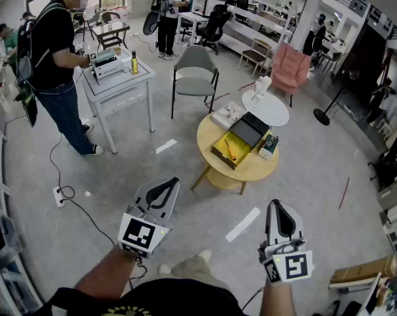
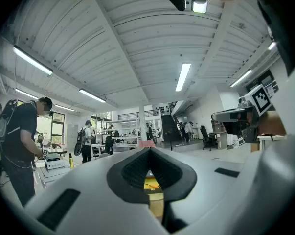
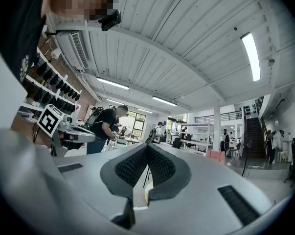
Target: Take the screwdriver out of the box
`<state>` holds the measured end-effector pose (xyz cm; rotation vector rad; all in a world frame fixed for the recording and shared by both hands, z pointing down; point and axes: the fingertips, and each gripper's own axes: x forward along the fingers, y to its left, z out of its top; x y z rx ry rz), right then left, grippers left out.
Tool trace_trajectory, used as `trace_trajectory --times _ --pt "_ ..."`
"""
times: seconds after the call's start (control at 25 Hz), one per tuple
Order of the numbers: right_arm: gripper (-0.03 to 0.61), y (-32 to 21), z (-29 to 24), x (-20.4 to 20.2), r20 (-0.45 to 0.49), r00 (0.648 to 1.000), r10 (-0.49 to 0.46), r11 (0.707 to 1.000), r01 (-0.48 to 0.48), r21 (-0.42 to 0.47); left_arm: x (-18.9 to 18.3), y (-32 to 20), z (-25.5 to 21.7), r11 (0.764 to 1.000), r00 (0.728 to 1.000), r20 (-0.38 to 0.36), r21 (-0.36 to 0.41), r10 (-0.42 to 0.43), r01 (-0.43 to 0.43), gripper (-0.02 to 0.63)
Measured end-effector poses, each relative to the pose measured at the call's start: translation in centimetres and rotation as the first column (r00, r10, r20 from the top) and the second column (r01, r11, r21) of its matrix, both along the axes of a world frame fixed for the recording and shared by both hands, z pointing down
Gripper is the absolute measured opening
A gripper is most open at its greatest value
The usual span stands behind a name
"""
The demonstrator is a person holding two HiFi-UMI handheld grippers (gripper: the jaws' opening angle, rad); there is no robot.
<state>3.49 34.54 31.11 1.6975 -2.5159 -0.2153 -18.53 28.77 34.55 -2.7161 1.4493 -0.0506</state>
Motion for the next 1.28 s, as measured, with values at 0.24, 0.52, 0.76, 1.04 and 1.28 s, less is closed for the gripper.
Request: trace_trajectory --times 0.24,0.52,0.76,1.04,1.28 --pt "0.014 -4.4 1.3 1.7 0.001 1.000 -0.012 0.999 0.012 -0.042 1.9 -4.2 1.0 1.000 0.999 0.035 -0.012 0.009 -0.008 0.012" --pt "0.014 -9.8 2.4 4.1 0.022 0.999 -0.027 0.997 0.028 -0.065 4.2 -9.2 0.8 1.000 0.999 0.038 0.000 0.000 0.000 0.012" --pt "0.014 -13.2 2.6 6.5 0.037 0.997 -0.073 0.995 0.075 -0.063 7.2 -13.2 1.7 0.999 0.998 0.067 -0.031 -0.016 0.018 0.012" --pt "0.014 -17.0 2.2 9.5 0.039 0.995 -0.092 0.994 0.094 -0.053 9.3 -17.0 1.6 0.998 0.997 0.051 -0.035 -0.055 0.057 0.012" --pt "0.014 -19.8 2.4 11.7 0.049 0.992 -0.113 0.991 0.116 -0.061 11.5 -19.4 2.1 0.996 0.994 0.085 -0.049 -0.072 0.077 0.012"
